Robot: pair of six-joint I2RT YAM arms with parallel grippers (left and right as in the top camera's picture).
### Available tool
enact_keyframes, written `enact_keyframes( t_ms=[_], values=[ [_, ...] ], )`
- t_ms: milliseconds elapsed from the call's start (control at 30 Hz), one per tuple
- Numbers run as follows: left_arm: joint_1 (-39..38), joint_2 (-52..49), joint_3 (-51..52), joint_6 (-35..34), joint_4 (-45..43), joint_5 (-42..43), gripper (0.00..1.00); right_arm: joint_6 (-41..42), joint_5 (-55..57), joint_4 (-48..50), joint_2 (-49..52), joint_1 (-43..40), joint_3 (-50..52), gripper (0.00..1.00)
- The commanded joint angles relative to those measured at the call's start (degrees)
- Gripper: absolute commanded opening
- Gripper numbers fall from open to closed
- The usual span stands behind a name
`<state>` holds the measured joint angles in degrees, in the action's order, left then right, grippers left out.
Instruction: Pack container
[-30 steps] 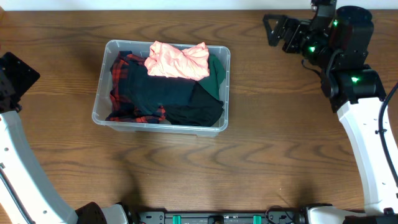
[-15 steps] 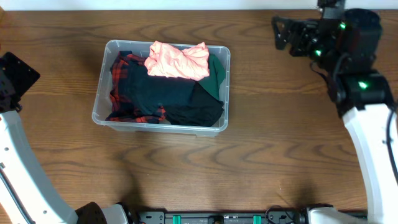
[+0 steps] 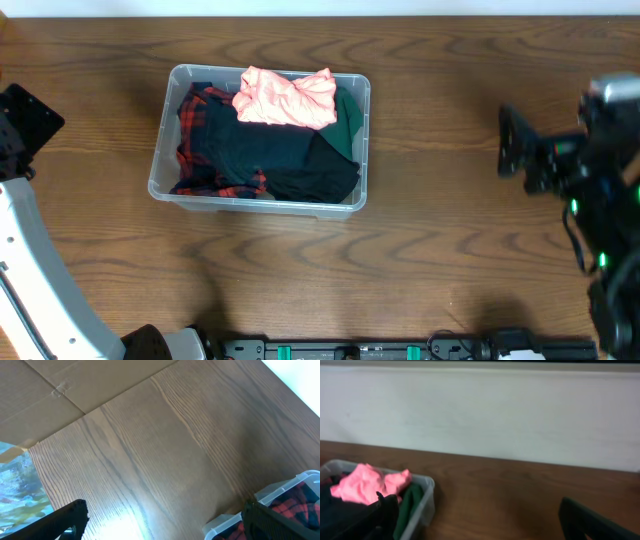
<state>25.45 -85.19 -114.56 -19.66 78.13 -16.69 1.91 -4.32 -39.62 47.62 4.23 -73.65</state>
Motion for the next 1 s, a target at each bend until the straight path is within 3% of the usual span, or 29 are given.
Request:
enact_keyframes(
  t_ms=[0,267,500,633,967],
  values=[
    [0.24,-0.33,-0.42,-0.15,0.09,-0.55,0.98,-2.45,2.47,0.0,-7.74,-0.24,6.14,0.99],
    [0.24,-0.33,-0.42,-0.15,0.09,-0.55,0.98,-2.45,3.19,1.9,-29.92,-0.24,22.49,0.99],
    [0.24,-0.33,-0.42,-0.15,0.09,-0.55,0.98,-2.38,3.69,1.33,-42.25,-0.24,31.67,0.99],
    [0.24,-0.33,-0.42,-0.15,0.09,-0.55,0.98,-2.16,3.69,2.43,-47.39,-0.24,36.17,0.99],
    [0.24,-0.33,-0.42,-0.15,0.07,-0.55,0.98,-2.16,3.56,4.87,-47.28,-0.17,42.29,0.99]
  ],
)
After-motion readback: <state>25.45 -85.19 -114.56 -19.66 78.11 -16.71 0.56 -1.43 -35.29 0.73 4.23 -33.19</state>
